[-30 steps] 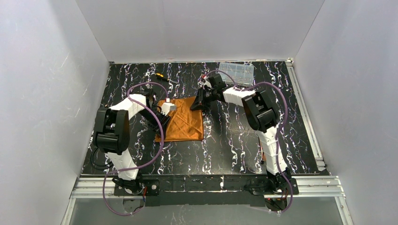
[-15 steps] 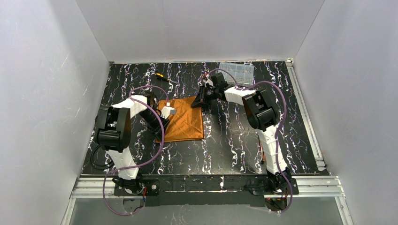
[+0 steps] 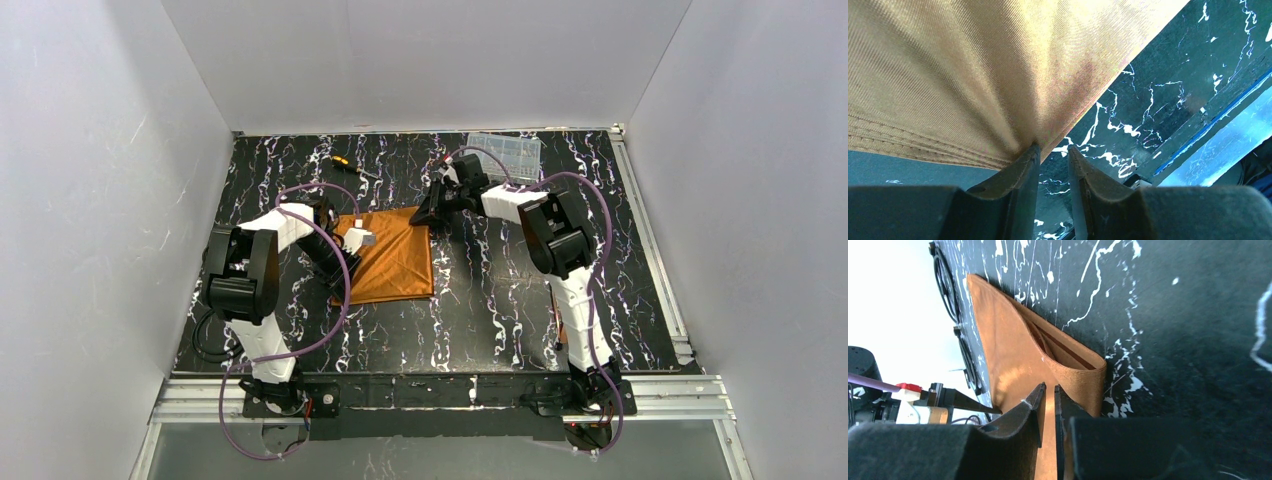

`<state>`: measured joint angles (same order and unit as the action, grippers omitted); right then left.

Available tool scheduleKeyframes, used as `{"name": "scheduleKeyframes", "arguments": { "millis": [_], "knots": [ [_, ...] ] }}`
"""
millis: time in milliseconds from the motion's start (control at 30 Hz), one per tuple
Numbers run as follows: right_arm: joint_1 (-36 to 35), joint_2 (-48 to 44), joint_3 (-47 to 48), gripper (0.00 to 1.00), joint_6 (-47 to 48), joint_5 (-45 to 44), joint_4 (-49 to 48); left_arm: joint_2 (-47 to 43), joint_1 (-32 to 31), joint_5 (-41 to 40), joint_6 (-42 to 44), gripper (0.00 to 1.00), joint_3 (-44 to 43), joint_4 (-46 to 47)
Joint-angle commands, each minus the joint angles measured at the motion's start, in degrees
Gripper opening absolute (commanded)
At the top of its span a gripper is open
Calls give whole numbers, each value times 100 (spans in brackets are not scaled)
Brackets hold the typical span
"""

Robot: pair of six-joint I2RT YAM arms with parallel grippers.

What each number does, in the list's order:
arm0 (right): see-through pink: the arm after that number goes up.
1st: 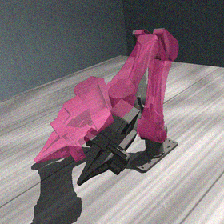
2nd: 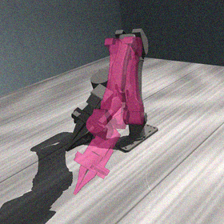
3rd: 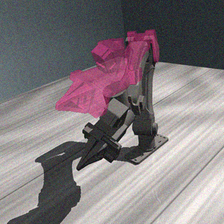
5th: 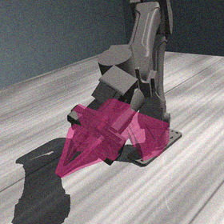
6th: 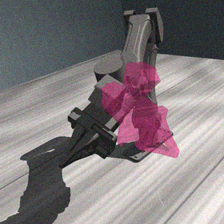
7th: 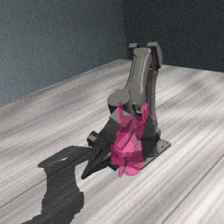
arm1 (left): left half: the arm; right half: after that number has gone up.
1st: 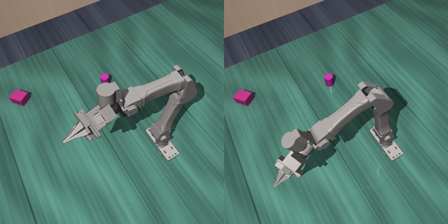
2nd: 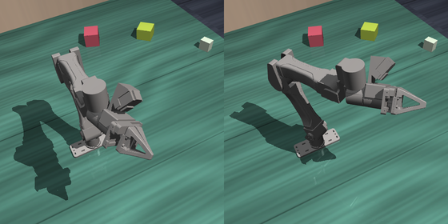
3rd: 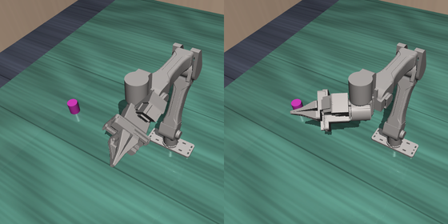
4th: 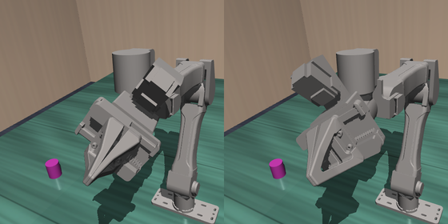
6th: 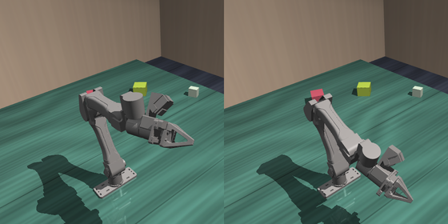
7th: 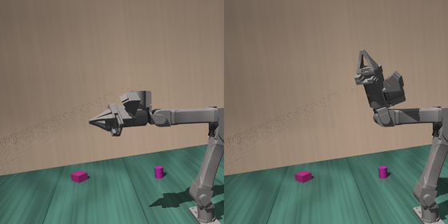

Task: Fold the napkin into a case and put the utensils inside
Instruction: Smooth out the square-folded napkin at the center of the board.

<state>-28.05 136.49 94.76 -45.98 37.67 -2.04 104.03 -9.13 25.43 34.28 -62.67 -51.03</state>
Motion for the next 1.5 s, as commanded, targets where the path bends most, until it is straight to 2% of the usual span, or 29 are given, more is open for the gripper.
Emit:
{"name": "scheduleKeyframes", "arguments": {
  "millis": [0,233,433,567,700,767,833,967,1167,1300,1467],
  "knots": [
    [222,194,119,21,119,-899,23,132,9,-378,189,26,128,-79],
    [330,456,314,21,193,-957,115,79,7,-402,224,26,150,-83],
    [396,408,11,21,334,-996,22,100,7,-390,217,26,172,-39],
    [489,340,-95,33,164,-401,-645,92,7,-397,217,26,188,-22],
    [462,78,405,51,324,134,-376,56,7,-407,194,26,173,-21],
    [411,-405,137,53,343,194,-420,24,7,-392,178,26,152,-22],
    [326,-932,-494,52,227,197,-694,6,7,-383,152,26,96,-45],
    [-43,-1877,-2015,43,300,140,-821,-29,7,-339,125,26,45,-83],
    [-507,-2611,-3976,34,14,132,-1619,-40,7,-355,116,27,61,-79],
    [-526,-2614,-4376,29,-155,326,-1978,-16,7,-378,109,27,41,-57],
    [-531,-2420,-4310,27,287,191,-1384,-20,7,-394,95,27,11,-58]
  ]
}}
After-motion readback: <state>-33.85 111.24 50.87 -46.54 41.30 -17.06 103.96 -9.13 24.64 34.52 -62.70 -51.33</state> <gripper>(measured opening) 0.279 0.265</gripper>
